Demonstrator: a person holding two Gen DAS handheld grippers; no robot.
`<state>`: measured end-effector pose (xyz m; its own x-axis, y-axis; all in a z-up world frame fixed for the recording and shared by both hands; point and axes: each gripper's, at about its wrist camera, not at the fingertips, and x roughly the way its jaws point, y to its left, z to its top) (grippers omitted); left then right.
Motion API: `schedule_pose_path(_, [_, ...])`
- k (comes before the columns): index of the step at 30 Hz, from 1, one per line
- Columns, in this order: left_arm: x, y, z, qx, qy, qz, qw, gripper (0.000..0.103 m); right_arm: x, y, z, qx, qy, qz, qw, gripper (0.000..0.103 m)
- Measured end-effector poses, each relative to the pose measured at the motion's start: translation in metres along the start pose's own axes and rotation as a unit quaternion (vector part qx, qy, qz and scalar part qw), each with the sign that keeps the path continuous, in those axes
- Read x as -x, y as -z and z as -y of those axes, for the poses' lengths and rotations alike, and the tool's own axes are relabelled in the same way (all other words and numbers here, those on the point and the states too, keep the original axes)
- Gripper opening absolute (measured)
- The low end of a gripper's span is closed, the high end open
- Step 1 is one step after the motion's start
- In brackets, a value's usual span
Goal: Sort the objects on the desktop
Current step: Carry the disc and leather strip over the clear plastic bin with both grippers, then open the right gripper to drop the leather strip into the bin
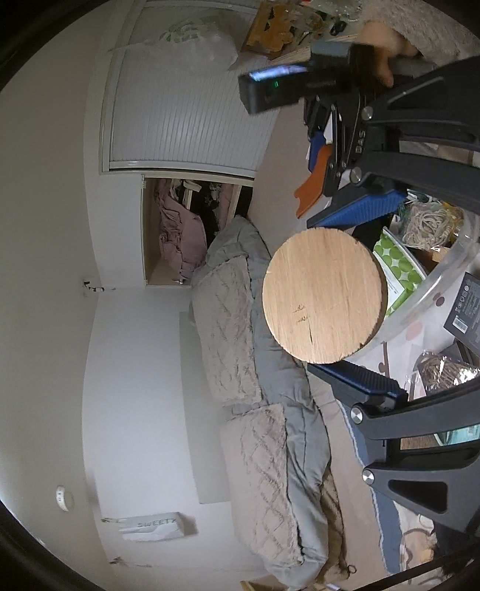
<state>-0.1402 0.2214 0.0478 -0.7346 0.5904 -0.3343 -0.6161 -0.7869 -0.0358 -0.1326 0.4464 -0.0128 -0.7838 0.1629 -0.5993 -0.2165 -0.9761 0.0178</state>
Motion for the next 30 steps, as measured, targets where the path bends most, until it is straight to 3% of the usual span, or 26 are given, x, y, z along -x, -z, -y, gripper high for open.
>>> schedule_pose_path(4, [-0.015, 0.003, -0.002, 0.008, 0.008, -0.005, 0.9999, 0.068, -0.024, -0.007, 0.003, -0.014, -0.004, -0.013, 1.000, 0.045])
schedule_pose_path(13, [-0.050, 0.017, -0.007, 0.005, 0.025, -0.022, 0.9994, 0.068, -0.066, -0.018, -0.010, 0.023, -0.003, -0.054, 0.998, 0.045])
schedule_pose_path(23, [-0.071, 0.028, -0.012, 0.007, 0.026, -0.042, 0.9988, 0.068, -0.086, -0.023, -0.010, 0.022, 0.002, -0.115, 0.993, 0.047])
schedule_pose_path(24, [-0.072, 0.029, -0.011, 0.009, 0.028, -0.044, 0.9986, 0.068, -0.088, -0.022, -0.008, 0.017, 0.003, -0.120, 0.993, 0.061])
schedule_pose_path(25, [-0.072, 0.029, -0.011, 0.011, 0.030, -0.046, 0.9984, 0.068, -0.087, -0.022, -0.006, 0.011, 0.007, -0.120, 0.993, 0.082])
schedule_pose_path(26, [-0.073, 0.030, -0.010, 0.012, 0.032, -0.048, 0.9983, 0.068, -0.083, -0.021, -0.004, 0.006, 0.005, -0.111, 0.994, 0.088])
schedule_pose_path(30, [-0.071, 0.031, -0.002, 0.004, 0.034, -0.049, 0.9982, 0.068, -0.065, -0.022, 0.000, 0.004, 0.002, -0.080, 0.997, 0.090])
